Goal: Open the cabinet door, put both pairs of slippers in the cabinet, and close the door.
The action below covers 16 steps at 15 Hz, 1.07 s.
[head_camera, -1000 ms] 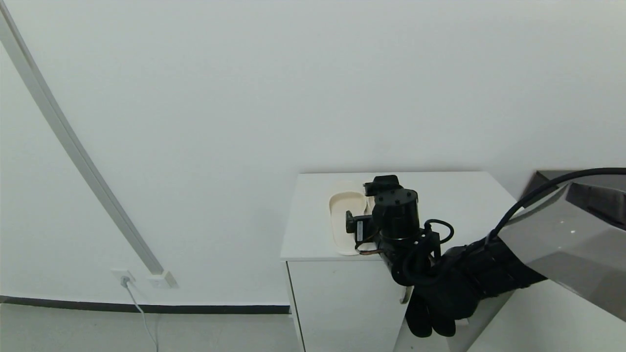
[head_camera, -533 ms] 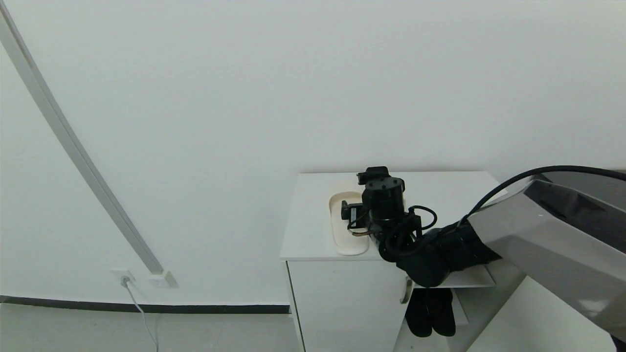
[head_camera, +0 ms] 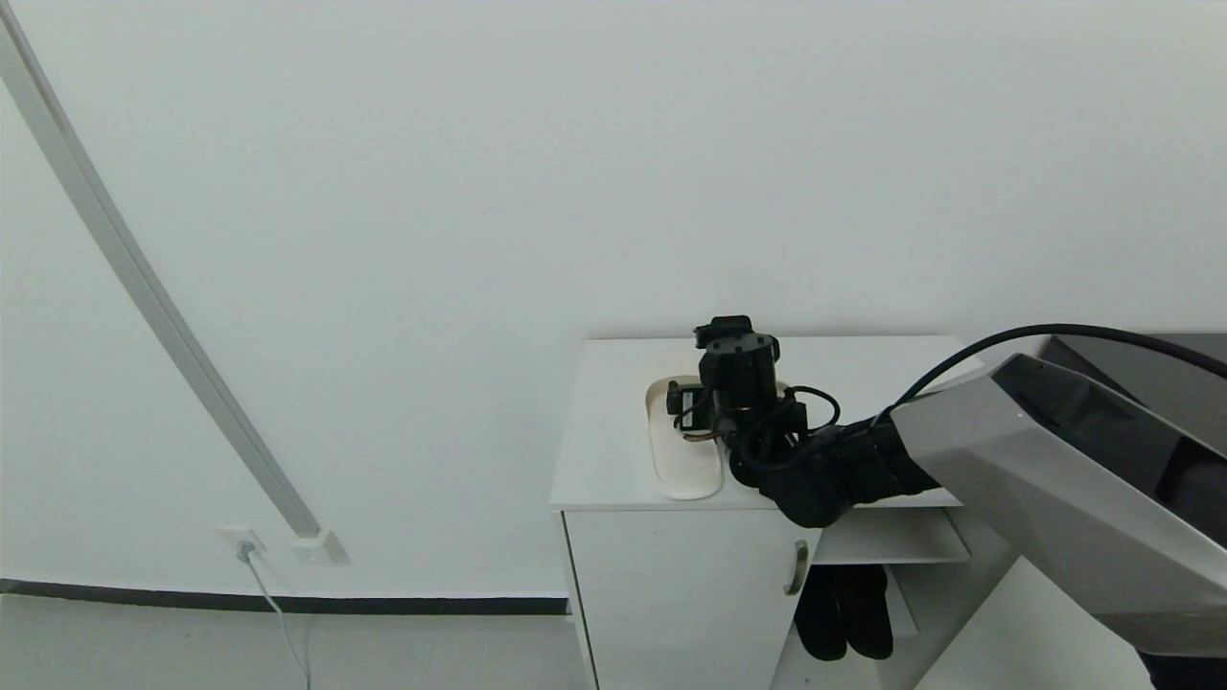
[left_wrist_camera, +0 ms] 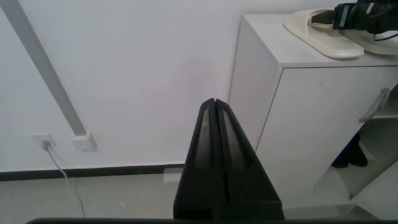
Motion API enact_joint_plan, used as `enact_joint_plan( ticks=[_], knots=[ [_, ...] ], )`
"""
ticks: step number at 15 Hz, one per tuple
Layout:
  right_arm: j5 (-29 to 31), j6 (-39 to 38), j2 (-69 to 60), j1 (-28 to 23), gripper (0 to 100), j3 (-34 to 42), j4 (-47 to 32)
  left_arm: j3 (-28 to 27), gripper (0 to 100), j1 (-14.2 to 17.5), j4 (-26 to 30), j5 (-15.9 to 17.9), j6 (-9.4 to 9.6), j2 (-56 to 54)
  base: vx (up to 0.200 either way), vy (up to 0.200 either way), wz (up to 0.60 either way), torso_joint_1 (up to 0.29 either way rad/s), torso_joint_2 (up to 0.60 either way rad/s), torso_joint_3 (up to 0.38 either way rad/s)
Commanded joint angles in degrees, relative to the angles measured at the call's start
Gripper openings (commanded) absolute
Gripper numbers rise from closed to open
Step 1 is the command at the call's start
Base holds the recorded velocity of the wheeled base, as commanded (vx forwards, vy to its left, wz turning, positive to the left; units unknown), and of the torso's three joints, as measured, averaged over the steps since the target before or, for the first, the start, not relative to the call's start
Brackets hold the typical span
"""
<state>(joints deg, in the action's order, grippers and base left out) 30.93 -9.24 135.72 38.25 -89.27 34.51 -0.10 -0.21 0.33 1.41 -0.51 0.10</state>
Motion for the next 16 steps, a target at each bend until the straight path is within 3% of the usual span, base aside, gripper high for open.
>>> enact_joint_plan(
  ticks=[1,10,13,16],
  knots=[
    [0.0,0.0,0.6,0.0,0,-0.2,0.0,0.0,0,0.0,0.0,0.0,-0.02,0.0,0.0,0.0,0.0,0.0,0.0,0.0],
    [0.1,0.0,-3.6,0.9,0,2.8,0.2,0.0,0,0.0,0.0,0.0,-0.02,0.0,0.0,0.0,0.0,0.0,0.0,0.0],
    [-1.4,-0.1,-11.3,3.0,0,11.1,1.4,0.0,0,0.0,0.0,0.0,-0.02,0.0,0.0,0.0,0.0,0.0,0.0,0.0],
    [-7.3,0.0,-21.5,5.1,0,26.2,7.1,0.0,0,0.0,0.0,0.0,-0.02,0.0,0.0,0.0,0.0,0.0,0.0,0.0]
  ],
)
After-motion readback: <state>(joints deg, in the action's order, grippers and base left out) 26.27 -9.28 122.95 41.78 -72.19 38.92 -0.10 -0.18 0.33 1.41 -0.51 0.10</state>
